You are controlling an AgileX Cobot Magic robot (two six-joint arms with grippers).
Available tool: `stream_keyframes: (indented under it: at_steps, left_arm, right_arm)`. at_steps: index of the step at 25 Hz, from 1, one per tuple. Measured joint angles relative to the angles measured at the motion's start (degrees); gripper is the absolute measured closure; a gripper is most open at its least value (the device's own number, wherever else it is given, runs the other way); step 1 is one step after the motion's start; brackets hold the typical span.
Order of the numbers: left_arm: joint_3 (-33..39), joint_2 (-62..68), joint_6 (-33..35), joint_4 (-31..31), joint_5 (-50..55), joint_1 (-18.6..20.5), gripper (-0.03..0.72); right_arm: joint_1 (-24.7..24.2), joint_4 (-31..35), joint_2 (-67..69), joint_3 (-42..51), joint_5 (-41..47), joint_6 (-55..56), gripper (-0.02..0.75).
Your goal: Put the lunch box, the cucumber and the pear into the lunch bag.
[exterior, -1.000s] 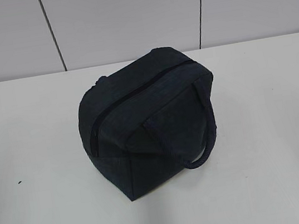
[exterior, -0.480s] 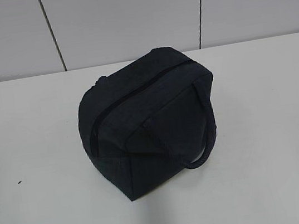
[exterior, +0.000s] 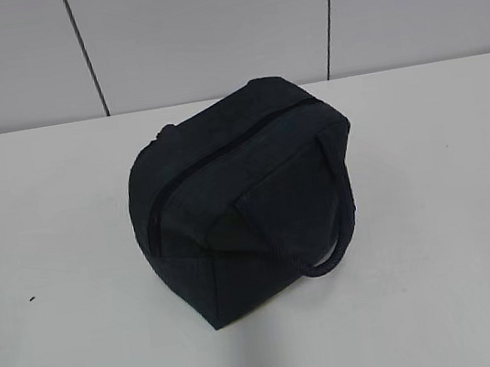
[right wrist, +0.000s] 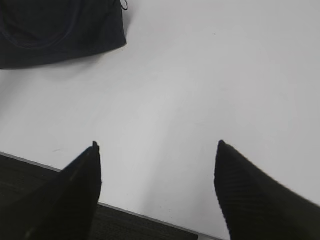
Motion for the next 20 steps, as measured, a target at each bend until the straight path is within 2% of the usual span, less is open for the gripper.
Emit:
stream_keyframes:
  at_steps: [12,14,18,20]
  left_arm:
    - [0.0,-0.2,0.0,0.0,0.0,0.9,0.45]
    - [0.0,-0.2,0.0,-0.1,-0.1,5.6,0.45]
    - [0.0,-0.3,0.0,-0.2,-0.1,21.1,0.45]
    - [0.0,-0.3,0.0,-0.2,-0.1,26.1,0.45]
  right_arm:
    - [0.0,0.0,0.0,0.0,-0.1,0.2,0.192]
    - [-0.6,0.0,0.0,0.0,-0.1,0.2,0.192]
    - [-6.1,0.0,0.0,0.0,-0.2,0.2,0.192]
    - [-8.2,0.0,0.0,0.0,-0.2,0.2,0.192]
